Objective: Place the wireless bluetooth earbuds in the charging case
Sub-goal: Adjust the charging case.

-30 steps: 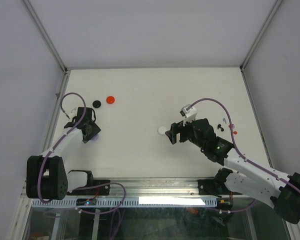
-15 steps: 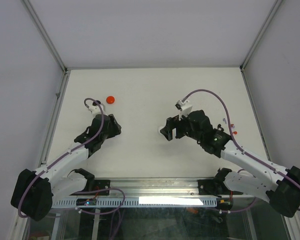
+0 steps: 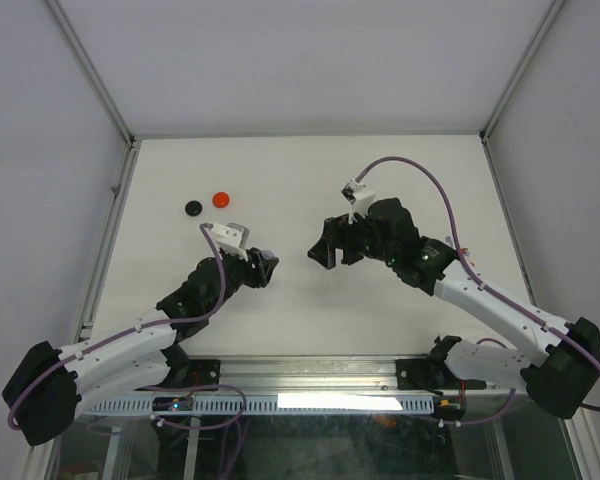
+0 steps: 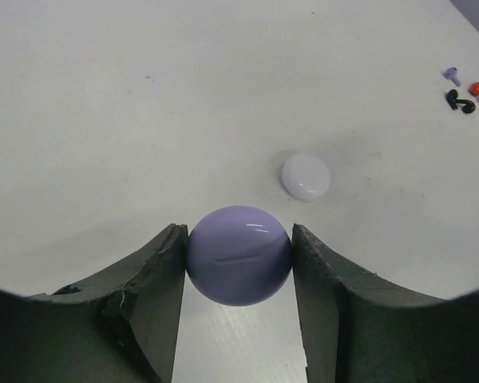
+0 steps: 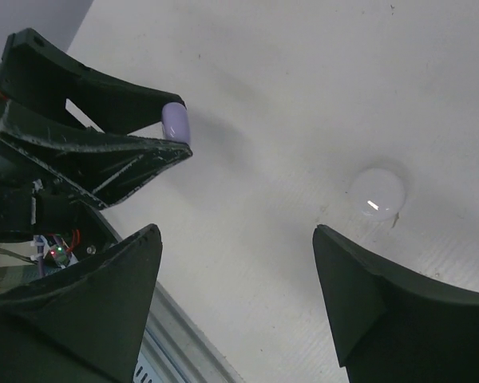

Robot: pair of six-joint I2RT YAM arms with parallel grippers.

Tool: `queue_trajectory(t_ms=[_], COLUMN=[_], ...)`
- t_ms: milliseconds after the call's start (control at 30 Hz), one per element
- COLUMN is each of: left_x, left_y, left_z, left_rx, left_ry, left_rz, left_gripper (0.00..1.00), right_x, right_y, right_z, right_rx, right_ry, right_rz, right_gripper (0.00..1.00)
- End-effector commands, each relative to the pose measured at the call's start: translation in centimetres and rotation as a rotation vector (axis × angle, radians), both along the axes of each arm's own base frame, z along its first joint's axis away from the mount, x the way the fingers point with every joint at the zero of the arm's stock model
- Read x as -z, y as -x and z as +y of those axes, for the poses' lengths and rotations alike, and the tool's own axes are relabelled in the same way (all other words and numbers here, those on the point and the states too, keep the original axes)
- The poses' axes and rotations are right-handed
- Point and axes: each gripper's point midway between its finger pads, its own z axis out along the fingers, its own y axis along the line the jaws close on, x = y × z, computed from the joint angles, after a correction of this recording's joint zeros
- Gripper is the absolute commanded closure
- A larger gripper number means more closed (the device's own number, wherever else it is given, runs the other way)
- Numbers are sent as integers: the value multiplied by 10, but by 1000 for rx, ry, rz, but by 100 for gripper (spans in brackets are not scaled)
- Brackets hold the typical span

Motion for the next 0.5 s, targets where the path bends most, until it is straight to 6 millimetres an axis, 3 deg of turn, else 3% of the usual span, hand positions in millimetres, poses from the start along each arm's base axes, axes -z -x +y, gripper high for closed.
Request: queue_trajectory(t_ms=[0, 267, 467], left_x=[-50, -69, -73], left_y=[4, 24, 29], left_z=[-22, -51, -69], left_rx=[114, 299, 392], left_ry=[33, -4, -69], left_rz=[-248, -448, -535], left_gripper=[54, 57, 56], right_x=[-41, -58, -54], right_y=[-1, 1, 3], right_z=[13, 25, 33], right_rx=[-27, -87, -128], right_ry=[-78, -59, -14], right_rz=[-8, 43, 106], right_gripper=[21, 27, 34])
